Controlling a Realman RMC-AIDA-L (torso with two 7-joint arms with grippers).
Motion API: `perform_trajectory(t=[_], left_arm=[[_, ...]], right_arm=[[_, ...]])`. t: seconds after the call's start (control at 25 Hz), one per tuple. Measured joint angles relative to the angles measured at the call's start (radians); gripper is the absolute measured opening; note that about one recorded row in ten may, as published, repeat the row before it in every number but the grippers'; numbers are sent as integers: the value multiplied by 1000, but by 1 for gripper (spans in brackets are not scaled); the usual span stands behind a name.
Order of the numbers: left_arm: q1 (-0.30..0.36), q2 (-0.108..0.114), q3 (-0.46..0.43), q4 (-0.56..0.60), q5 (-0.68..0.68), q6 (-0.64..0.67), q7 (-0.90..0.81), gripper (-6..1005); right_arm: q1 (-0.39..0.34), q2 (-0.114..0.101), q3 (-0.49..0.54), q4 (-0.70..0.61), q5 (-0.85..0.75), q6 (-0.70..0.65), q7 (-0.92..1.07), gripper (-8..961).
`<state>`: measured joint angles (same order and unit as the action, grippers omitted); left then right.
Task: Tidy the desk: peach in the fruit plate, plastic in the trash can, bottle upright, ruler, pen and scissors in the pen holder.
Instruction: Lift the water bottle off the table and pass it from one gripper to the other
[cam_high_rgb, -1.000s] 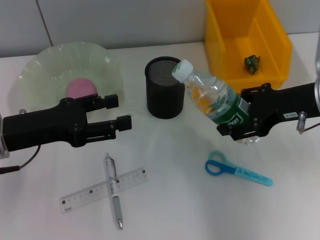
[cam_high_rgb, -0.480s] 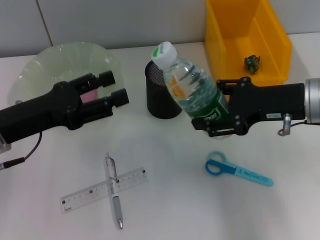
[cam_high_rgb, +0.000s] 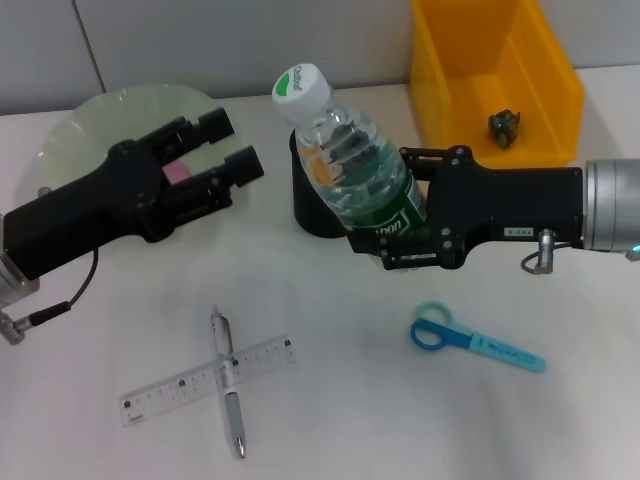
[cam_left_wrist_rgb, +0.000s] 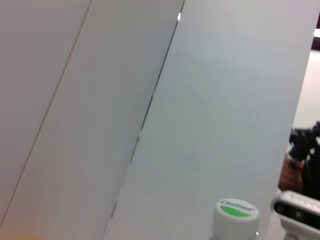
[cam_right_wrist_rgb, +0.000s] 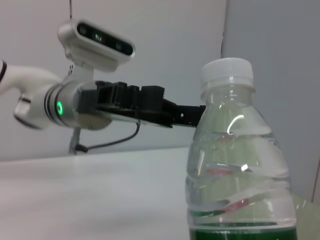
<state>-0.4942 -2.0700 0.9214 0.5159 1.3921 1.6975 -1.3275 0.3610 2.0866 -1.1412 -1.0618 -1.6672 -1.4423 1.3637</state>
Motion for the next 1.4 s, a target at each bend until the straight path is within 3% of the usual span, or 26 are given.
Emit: perform_trajectory(t=[0.28,1.4], left_arm=[[-21,-2,3,-113,-34,24,107,793],[-61,-7,25,-196,-54,36,210,787]], right_arm=[[2,0,-14,133,102,-2,-122,746],[82,0,-69,383,191,-2,-230,747]])
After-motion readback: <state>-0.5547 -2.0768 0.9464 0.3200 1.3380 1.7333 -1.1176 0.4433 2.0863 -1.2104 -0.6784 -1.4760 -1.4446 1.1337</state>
